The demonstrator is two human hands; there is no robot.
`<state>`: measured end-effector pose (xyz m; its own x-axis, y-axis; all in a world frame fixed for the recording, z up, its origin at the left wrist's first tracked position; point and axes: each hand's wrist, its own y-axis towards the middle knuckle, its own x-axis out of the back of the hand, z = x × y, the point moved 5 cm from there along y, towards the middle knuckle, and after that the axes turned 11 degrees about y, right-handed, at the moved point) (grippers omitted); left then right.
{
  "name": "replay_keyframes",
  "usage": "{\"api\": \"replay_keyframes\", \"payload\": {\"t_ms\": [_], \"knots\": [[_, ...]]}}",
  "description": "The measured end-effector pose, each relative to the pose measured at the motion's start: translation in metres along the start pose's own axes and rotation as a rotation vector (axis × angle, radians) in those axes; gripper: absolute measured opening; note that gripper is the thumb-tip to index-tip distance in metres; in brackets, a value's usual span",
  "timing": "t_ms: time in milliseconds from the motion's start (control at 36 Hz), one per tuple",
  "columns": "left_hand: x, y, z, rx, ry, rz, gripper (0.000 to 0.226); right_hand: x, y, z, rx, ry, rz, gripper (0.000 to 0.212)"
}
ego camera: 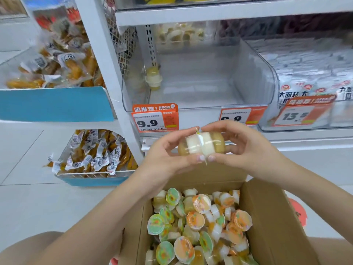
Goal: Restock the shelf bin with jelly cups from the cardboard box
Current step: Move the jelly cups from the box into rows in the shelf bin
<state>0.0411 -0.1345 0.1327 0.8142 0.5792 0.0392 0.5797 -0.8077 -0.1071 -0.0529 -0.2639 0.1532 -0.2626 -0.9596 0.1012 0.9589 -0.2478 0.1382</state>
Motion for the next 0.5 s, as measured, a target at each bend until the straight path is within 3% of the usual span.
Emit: {"api": "replay_keyframes", "payload": {"t_ms": [139, 500], "knots": [[-0.005, -0.004, 0.006, 0.091, -0.265, -0.039, 0.053, -0.005, 0.004, -0.003, -0.021, 0.026, 0.072, 0.057], [-0.007, -0.005, 0.013, 0.18, -0.304, -0.033, 0.055, -0.012, 0.009, -0.009, -0.061, -0.019, 0.111, 0.064]]}}
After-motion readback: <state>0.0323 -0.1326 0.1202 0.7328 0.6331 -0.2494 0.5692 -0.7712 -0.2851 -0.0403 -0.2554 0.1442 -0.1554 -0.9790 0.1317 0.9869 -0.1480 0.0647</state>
